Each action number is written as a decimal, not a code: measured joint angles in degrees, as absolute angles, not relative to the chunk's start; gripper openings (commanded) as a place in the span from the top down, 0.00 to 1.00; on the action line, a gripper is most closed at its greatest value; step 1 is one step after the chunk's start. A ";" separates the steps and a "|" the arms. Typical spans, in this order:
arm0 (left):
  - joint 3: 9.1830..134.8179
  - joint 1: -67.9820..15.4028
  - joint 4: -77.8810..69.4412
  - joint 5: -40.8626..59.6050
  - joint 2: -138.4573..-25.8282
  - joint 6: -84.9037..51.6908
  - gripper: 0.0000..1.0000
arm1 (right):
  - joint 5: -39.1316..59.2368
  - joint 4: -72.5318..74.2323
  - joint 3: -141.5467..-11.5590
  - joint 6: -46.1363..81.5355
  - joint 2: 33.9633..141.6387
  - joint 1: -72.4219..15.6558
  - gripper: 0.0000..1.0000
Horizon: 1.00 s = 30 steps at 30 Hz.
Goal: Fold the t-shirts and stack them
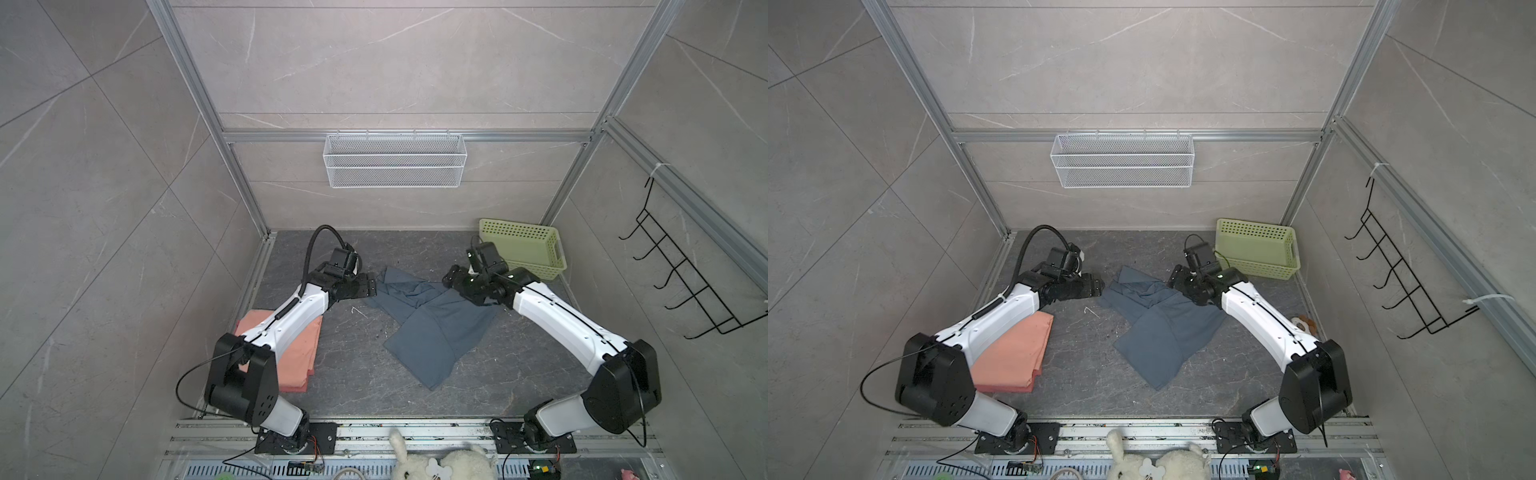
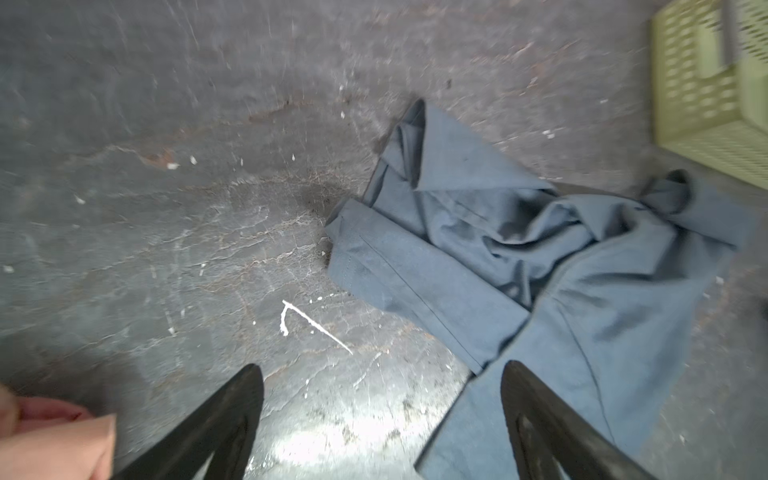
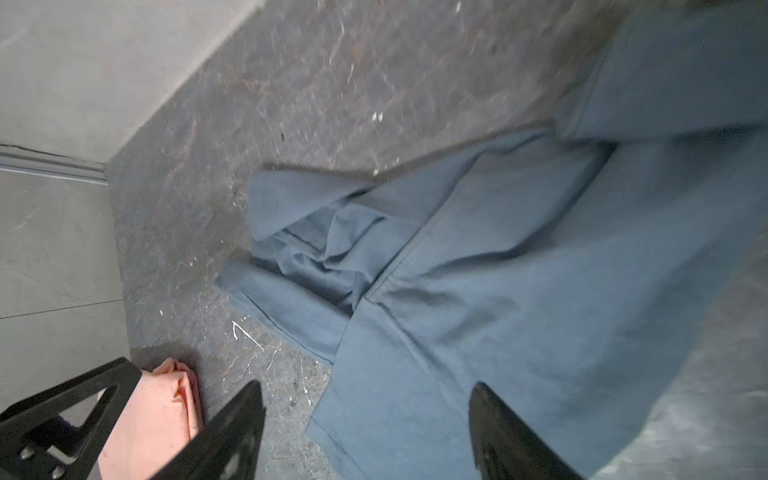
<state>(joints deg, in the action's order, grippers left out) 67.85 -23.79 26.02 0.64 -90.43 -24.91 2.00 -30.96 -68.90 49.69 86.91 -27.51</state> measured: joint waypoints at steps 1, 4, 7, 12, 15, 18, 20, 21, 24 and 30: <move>68.69 -23.75 26.11 0.73 -92.40 -25.34 0.13 | 2.15 -29.87 -67.81 50.96 88.23 -28.58 0.22; 71.48 -23.55 26.35 1.67 -98.30 -26.30 0.16 | 2.13 -28.38 -66.94 53.84 92.18 -30.74 0.23; 74.46 -22.85 26.48 2.74 -103.39 -27.59 0.19 | 1.96 -26.87 -66.98 55.59 94.85 -31.83 0.23; 76.64 -20.43 25.76 4.69 -108.05 -30.15 0.23 | 1.30 -26.68 -66.98 57.21 96.12 -32.80 0.23; 77.84 -19.29 25.47 5.41 -110.02 -30.76 0.30 | 0.75 -26.68 -67.00 58.17 96.12 -32.88 0.23; 78.41 -18.52 24.99 7.25 -111.28 -31.18 0.44 | -0.05 -26.70 -67.00 58.89 96.12 -32.88 0.23; 78.89 -18.37 24.53 8.47 -112.12 -31.31 0.55 | -0.69 -26.74 -67.00 59.42 96.12 -32.88 0.24; 79.02 -18.35 24.14 9.13 -112.51 -31.29 0.59 | -0.95 -26.74 -67.00 59.66 96.16 -32.88 0.24; 79.29 -18.35 23.57 10.50 -113.36 -31.48 0.74 | -1.76 -26.76 -67.09 60.29 96.79 -32.88 0.25; 79.29 -18.33 23.29 12.40 -113.67 -31.55 1.00 | -2.07 -26.81 -70.32 60.64 102.15 -32.93 0.31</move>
<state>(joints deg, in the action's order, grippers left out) 79.29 -18.33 23.29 12.40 -113.67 -31.55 -2.07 -26.81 -70.32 60.64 102.15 -32.93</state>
